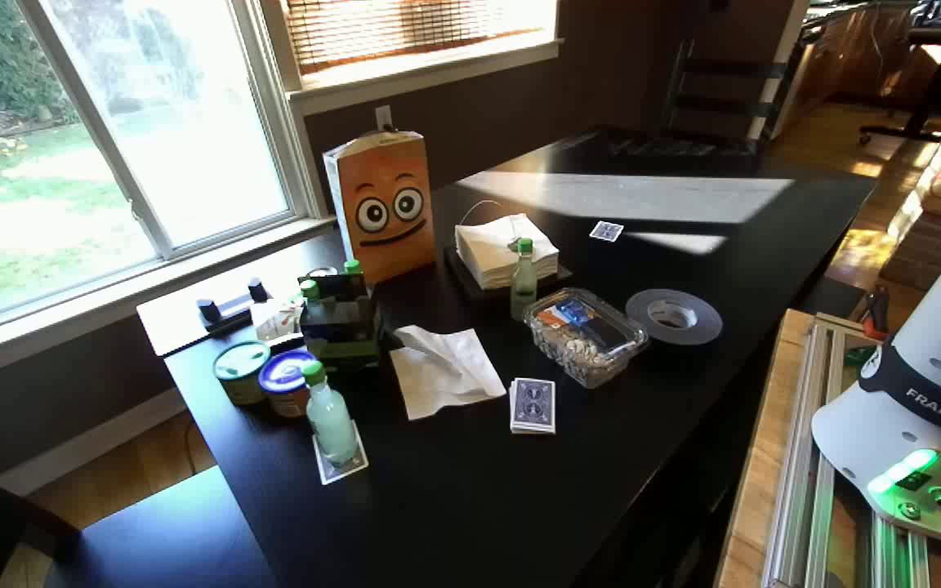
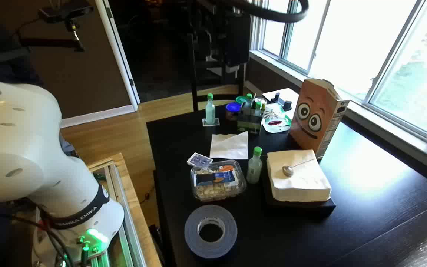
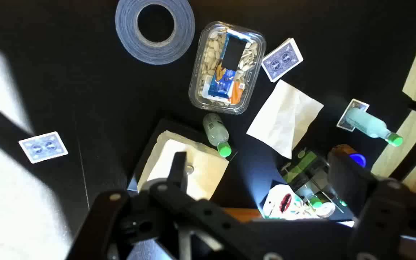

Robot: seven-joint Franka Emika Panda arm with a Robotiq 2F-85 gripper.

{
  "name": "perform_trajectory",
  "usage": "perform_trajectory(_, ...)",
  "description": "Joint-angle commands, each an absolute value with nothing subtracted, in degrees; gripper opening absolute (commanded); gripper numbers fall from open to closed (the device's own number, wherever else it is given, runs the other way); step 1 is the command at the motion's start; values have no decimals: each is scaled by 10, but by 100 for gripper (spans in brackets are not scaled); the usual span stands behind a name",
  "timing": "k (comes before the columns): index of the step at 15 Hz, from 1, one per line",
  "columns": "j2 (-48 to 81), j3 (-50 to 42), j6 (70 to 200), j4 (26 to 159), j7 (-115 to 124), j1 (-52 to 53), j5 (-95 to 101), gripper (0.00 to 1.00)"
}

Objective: Remove the paper weight from the top of the napkins on the right then remove some napkins from the stack and place them on the left side of the table.

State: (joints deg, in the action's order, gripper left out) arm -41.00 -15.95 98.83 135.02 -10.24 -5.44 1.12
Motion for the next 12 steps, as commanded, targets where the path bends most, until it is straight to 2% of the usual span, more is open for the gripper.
perform_trajectory(1, -407, -152, 988, 1349, -108, -65, 5, 100)
perform_trajectory(7, -407, -152, 988, 1349, -108, -65, 5, 100)
perform_trajectory(12, -321, -80, 1039, 1315, 34, -88, 28, 100)
